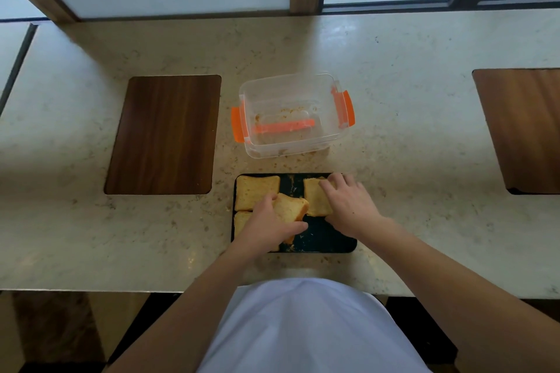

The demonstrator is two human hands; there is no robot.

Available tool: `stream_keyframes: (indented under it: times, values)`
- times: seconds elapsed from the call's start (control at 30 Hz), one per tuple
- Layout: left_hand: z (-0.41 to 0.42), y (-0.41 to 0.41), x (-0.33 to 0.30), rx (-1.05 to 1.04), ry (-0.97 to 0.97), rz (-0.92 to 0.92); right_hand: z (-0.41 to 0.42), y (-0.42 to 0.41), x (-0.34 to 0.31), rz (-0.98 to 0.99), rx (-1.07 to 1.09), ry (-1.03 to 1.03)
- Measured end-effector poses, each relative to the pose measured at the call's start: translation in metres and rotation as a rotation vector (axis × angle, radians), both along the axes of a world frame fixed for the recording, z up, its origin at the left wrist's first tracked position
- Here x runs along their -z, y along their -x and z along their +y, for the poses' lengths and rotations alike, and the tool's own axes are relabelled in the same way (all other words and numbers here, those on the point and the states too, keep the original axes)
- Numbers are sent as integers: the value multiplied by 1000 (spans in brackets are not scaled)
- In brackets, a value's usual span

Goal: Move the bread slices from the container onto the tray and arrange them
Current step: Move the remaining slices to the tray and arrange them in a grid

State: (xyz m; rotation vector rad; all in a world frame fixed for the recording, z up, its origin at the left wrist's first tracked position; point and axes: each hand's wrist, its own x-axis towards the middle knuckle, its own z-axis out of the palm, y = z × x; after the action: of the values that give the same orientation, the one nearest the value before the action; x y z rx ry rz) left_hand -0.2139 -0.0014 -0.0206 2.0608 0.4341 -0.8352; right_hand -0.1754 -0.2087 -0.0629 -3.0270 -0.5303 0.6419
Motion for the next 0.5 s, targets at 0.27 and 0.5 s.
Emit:
stream_keyframes:
  times: [0.27, 0.5]
  values:
    - [4, 2, 3, -17, 9, -3, -4, -1, -5, -4, 24, -33]
    - [3, 1, 4, 9, -4, 2, 3, -5, -13, 12, 74, -35]
